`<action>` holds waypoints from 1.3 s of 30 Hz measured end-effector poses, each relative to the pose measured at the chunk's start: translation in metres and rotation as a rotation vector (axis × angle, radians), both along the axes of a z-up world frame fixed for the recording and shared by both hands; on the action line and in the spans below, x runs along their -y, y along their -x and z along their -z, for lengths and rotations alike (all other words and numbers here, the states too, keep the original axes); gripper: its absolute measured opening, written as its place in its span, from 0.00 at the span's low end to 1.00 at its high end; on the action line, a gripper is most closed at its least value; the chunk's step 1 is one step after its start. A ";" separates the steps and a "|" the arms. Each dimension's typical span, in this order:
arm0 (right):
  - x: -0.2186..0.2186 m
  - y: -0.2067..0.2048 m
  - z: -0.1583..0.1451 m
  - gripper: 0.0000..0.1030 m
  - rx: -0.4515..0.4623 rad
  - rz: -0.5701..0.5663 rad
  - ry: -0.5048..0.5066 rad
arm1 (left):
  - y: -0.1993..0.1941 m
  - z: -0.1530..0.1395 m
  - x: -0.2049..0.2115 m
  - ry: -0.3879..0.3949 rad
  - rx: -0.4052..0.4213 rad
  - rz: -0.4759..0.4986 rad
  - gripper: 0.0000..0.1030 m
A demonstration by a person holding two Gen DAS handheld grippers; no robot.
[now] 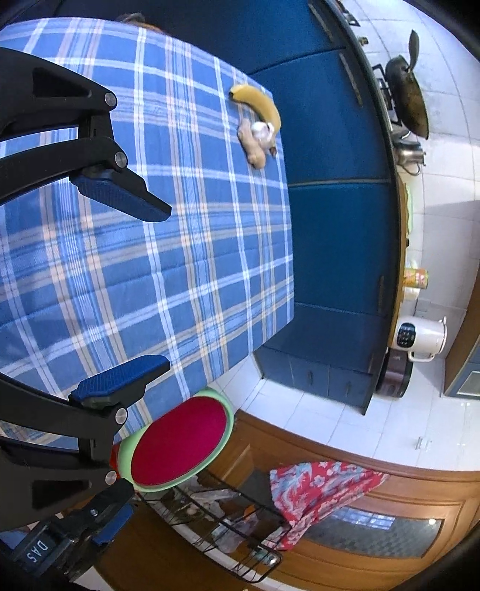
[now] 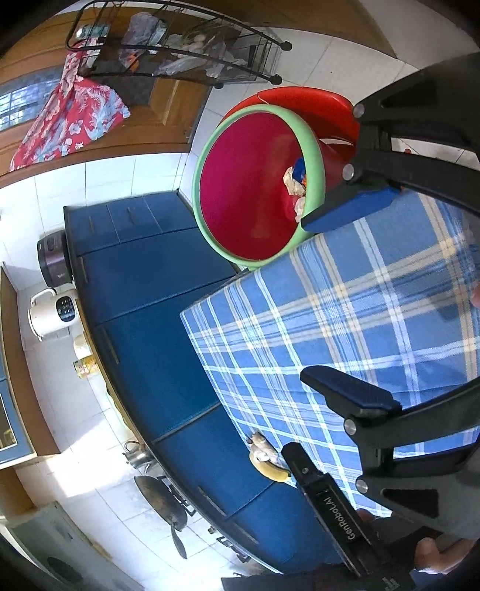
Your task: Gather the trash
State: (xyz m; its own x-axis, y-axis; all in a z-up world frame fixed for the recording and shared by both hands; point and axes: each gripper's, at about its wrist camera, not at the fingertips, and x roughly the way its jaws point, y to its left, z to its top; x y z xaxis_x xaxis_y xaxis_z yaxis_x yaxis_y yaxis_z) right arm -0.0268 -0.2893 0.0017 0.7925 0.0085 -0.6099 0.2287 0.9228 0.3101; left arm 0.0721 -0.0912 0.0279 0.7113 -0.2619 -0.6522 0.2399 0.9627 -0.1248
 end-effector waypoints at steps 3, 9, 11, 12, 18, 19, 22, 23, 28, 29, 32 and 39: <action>-0.003 0.002 0.000 0.72 -0.001 -0.006 0.002 | 0.002 -0.002 -0.003 -0.006 0.009 -0.014 0.74; -0.007 0.004 -0.002 0.73 0.002 -0.012 0.005 | 0.007 -0.005 -0.007 -0.013 0.023 -0.032 0.74; -0.008 0.004 -0.003 0.73 0.004 -0.015 0.007 | 0.009 -0.005 -0.009 -0.013 0.027 -0.036 0.74; -0.008 0.005 -0.003 0.73 0.006 -0.016 0.007 | 0.010 -0.006 -0.010 -0.012 0.031 -0.038 0.74; -0.011 0.005 -0.005 0.73 0.009 -0.026 0.008 | 0.014 -0.009 -0.014 -0.012 0.046 -0.047 0.74; -0.012 0.006 -0.005 0.73 0.010 -0.027 0.009 | 0.015 -0.009 -0.015 -0.011 0.047 -0.048 0.74; -0.014 0.006 -0.006 0.73 0.011 -0.030 0.011 | 0.016 -0.010 -0.016 -0.007 0.048 -0.052 0.74; -0.014 0.006 -0.006 0.73 0.012 -0.031 0.011 | 0.017 -0.010 -0.017 -0.007 0.049 -0.053 0.74; -0.016 0.006 -0.007 0.73 0.015 -0.034 0.015 | 0.019 -0.012 -0.017 -0.004 0.054 -0.058 0.74; -0.016 0.006 -0.007 0.73 0.015 -0.034 0.014 | 0.019 -0.013 -0.018 -0.004 0.055 -0.058 0.74; -0.017 0.007 -0.008 0.73 0.018 -0.036 0.015 | 0.020 -0.014 -0.019 -0.003 0.059 -0.060 0.74; -0.019 0.009 -0.011 0.73 0.025 -0.041 0.017 | 0.022 -0.016 -0.020 -0.003 0.067 -0.066 0.74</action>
State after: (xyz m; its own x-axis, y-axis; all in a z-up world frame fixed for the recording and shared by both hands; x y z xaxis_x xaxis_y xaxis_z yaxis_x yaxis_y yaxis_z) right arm -0.0355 -0.2703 0.0130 0.8065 0.0308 -0.5904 0.1831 0.9365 0.2990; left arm 0.0502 -0.0711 0.0440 0.7688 -0.2113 -0.6035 0.1838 0.9770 -0.1079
